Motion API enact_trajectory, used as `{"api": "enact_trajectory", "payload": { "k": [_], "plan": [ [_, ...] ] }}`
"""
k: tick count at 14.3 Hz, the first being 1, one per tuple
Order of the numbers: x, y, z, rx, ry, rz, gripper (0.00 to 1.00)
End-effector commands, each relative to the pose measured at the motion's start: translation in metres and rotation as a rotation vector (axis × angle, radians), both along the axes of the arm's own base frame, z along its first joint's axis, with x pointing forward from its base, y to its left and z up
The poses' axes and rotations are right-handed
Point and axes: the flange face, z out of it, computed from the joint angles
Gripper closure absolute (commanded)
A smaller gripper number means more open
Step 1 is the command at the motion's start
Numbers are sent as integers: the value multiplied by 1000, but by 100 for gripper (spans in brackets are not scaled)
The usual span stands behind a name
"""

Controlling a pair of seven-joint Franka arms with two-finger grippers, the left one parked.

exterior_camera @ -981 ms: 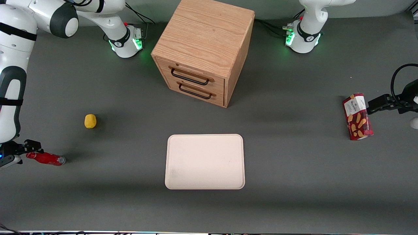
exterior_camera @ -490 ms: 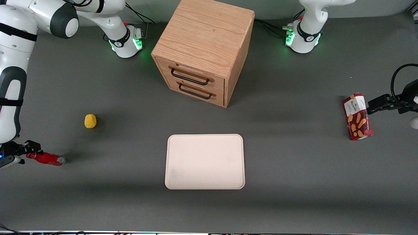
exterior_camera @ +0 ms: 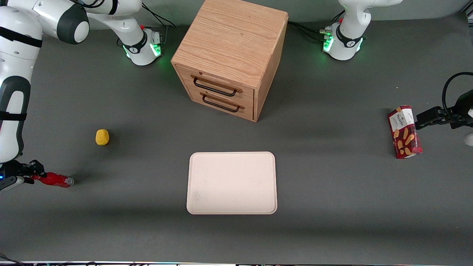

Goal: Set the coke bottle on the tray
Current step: 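Close the right gripper around the bottle's neck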

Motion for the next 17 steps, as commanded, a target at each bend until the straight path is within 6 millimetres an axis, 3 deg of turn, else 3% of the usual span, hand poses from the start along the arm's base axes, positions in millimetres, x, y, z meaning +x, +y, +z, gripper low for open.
{"api": "enact_trajectory", "payload": {
  "k": [1,3,8,17],
  "plan": [
    [3,-3,2,12,-12,20,74],
    [3,-3,0,11,-7,21,98],
    [4,1,11,16,-4,30,100],
    [34,62,118,21,47,64,100]
  ]
}}
